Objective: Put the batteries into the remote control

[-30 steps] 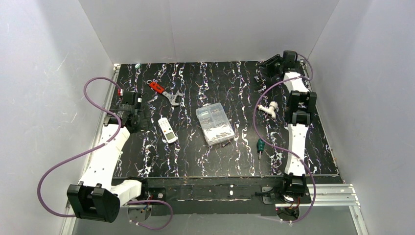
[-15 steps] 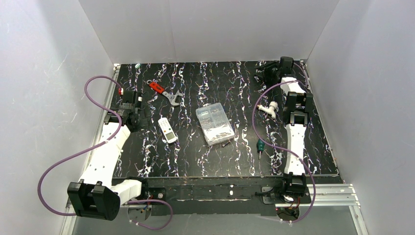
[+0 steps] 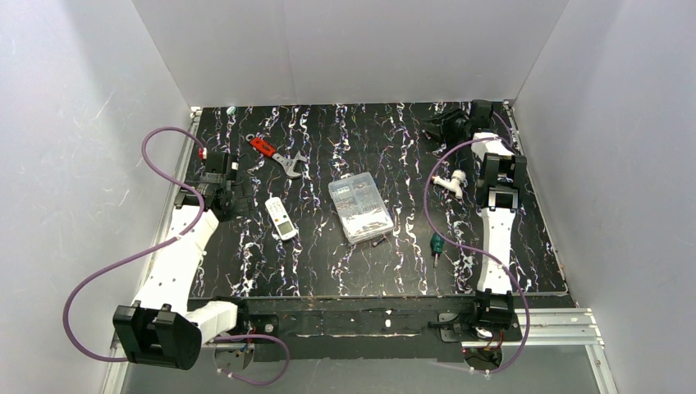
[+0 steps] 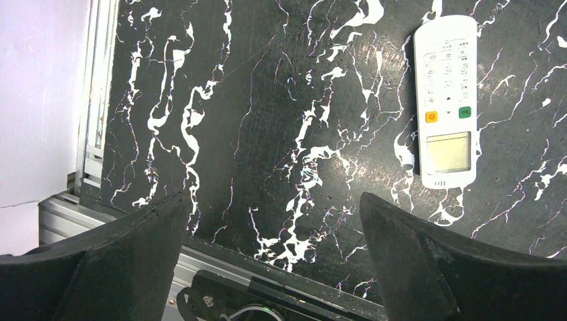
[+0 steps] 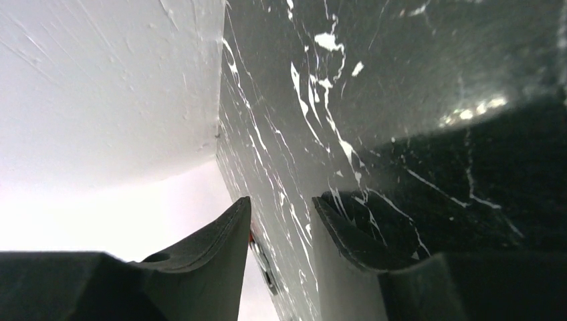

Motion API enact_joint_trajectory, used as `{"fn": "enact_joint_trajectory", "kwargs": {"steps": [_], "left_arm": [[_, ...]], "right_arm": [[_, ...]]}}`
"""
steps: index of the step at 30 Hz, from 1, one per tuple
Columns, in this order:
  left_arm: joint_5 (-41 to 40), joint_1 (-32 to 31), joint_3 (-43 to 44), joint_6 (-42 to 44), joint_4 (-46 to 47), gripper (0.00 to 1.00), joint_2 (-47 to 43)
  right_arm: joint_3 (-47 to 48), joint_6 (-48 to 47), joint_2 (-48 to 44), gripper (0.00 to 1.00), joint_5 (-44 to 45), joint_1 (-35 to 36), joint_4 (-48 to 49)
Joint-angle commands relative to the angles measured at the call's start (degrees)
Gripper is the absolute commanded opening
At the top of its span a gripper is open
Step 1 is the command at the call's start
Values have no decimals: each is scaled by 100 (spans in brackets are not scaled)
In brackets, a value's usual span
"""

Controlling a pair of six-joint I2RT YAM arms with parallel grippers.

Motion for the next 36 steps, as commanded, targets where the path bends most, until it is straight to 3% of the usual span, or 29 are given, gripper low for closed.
{"fn": "enact_joint_trajectory", "kwargs": {"steps": [1,11,24,36], "left_arm": [[-84,-14,95,-5,-460,99,-137],[-74,-14,39,-33,-482,99,-236],[-33,-14,-59,-66,-506,100,-381],[-5,-14,-122,-70,-602,99,-624]], "right_arm": [[1,-421,-161,47,-625,3,-588],[326,-1111,-124,47,-931,88,-1327],[75,-2480,-540,48,-910,355,-2417],[100,-4249,-1230,54,326,652,-3509]]}}
